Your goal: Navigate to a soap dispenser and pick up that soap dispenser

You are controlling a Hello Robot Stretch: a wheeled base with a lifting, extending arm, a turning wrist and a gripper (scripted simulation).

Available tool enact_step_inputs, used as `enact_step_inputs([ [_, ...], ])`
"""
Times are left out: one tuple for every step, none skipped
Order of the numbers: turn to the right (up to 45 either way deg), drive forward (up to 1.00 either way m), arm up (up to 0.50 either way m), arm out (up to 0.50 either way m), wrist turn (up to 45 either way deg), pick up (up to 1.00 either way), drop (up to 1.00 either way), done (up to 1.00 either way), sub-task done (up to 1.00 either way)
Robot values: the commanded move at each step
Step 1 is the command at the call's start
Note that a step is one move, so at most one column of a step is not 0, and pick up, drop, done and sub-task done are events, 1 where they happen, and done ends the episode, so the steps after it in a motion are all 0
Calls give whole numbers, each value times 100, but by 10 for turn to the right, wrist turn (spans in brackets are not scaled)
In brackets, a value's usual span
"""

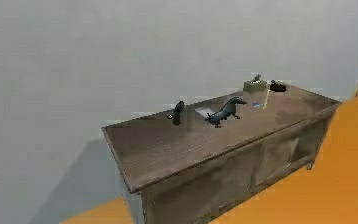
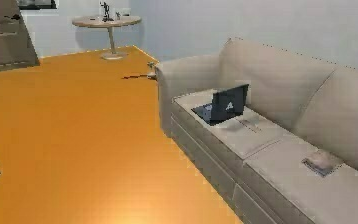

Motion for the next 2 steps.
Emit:
enact_step_inputs([
  [450,0,0,0,0,0,0,0,0],
  [180,0,0,0,0,0,0,0,0],
])
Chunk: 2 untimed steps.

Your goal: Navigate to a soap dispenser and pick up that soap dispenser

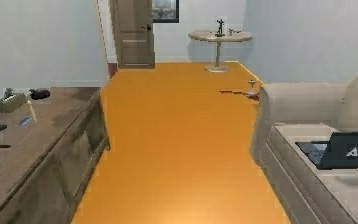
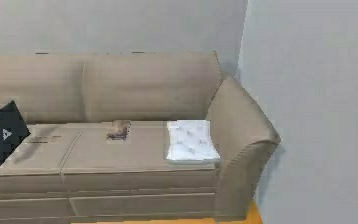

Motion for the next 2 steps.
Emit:
enact_step_inputs([
  [0,100,0,0,0,0,0,0,0],
  [0,100,0,0,0,0,0,0,0],
])
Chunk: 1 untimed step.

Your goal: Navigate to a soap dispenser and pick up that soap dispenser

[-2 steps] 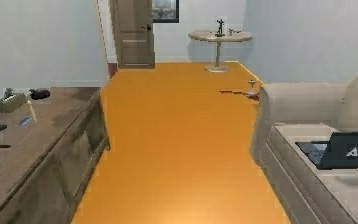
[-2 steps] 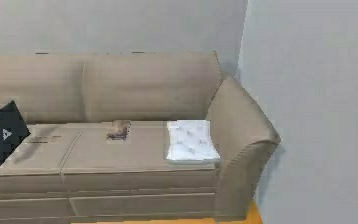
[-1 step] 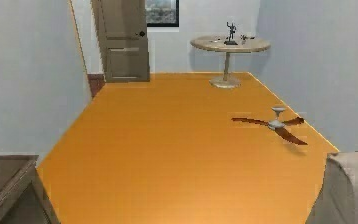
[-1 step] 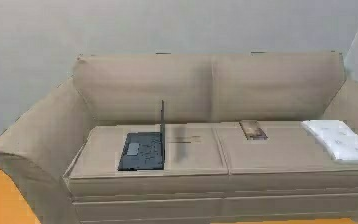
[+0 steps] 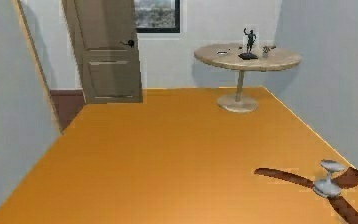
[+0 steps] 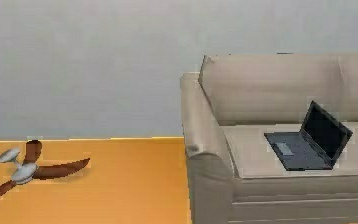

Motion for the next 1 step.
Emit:
enact_step_inputs([
  [120,0,0,0,0,0,0,0,0],
])
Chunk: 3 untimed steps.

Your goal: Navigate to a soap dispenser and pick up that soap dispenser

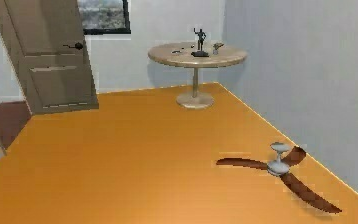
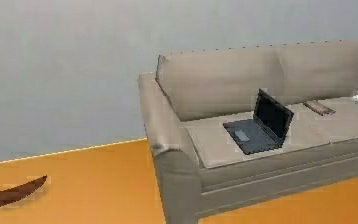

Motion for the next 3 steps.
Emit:
enact_step_inputs([
  [0,25,0,0,0,0,0,0,0],
  [-390,0,0,0,0,0,0,0,0],
  [0,100,0,0,0,0,0,0,0],
])
